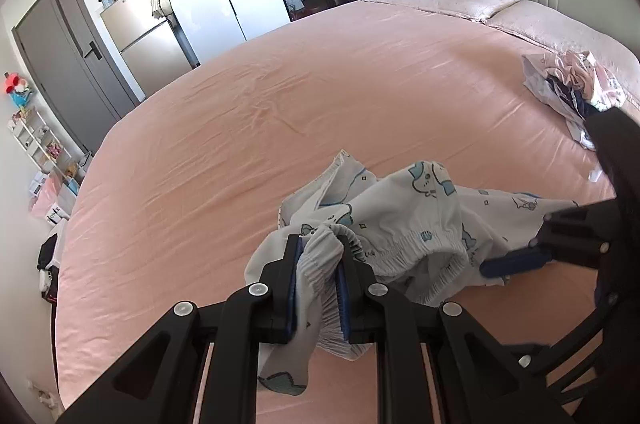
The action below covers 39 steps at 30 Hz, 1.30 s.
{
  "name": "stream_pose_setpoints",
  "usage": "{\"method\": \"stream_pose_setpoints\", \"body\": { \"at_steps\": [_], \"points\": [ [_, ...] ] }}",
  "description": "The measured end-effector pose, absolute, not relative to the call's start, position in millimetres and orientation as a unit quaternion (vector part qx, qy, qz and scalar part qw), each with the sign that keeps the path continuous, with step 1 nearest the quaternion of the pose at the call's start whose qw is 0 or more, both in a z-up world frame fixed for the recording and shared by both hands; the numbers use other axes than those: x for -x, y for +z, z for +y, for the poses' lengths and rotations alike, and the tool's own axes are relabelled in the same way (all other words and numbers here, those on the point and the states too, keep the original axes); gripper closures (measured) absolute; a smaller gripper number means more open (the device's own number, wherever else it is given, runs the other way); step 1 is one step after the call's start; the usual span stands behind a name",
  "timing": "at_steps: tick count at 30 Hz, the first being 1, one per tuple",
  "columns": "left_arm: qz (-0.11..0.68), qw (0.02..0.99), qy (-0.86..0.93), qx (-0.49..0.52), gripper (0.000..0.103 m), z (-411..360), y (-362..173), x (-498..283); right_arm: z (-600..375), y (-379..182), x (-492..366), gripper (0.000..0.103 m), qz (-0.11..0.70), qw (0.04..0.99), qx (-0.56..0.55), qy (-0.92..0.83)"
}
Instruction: Fold clothes
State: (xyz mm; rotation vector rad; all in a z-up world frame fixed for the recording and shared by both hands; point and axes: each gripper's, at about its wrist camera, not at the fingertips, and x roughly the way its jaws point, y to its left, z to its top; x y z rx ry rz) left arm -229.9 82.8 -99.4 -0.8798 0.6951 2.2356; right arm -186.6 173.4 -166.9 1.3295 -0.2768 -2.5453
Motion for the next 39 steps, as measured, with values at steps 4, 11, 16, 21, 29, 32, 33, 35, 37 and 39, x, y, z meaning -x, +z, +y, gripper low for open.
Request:
{"method": "stream_pose_setpoints", "body": {
  "at_steps": [4,11,16,21,29,32,33,35,37,39],
  "points": [
    [0.257,0.316,0.848,0.340,0.089,83,-99,240,172,-177,200,0.037,-0.108,0.133,-0.465,-0.869],
    [0.246,0.297,0.853,0.352,0.089,77,-107,253,169,-194,210,0.037,-0.098,0.122,-0.478,-0.864],
    [0.241,0.287,0.854,0.360,0.089,74,-114,259,170,-201,216,0.038,-0.096,0.104,-0.482,-0.865],
    [0.230,0.284,0.856,0.367,0.089,77,-115,266,180,-204,222,0.071,-0.107,0.085,-0.490,-0.861],
    [0.230,0.280,0.855,0.371,0.089,75,-115,266,212,-201,217,0.099,-0.144,0.067,-0.479,-0.863],
    [0.229,0.274,0.855,0.376,0.089,74,-117,267,216,-192,213,0.099,-0.126,0.057,-0.470,-0.872],
    [0.227,0.274,0.855,0.377,0.089,73,-117,267,218,-187,212,0.099,-0.122,0.054,-0.467,-0.874],
    [0.223,0.272,0.855,0.382,0.089,72,-118,269,225,-181,213,0.099,-0.121,0.046,-0.459,-0.879],
    [0.219,0.273,0.854,0.386,0.089,71,-119,269,232,-174,216,0.099,-0.119,0.036,-0.453,-0.883],
    [0.215,0.274,0.853,0.389,0.088,70,-120,269,232,-171,214,0.099,-0.111,0.020,-0.451,-0.885]
  ]
}}
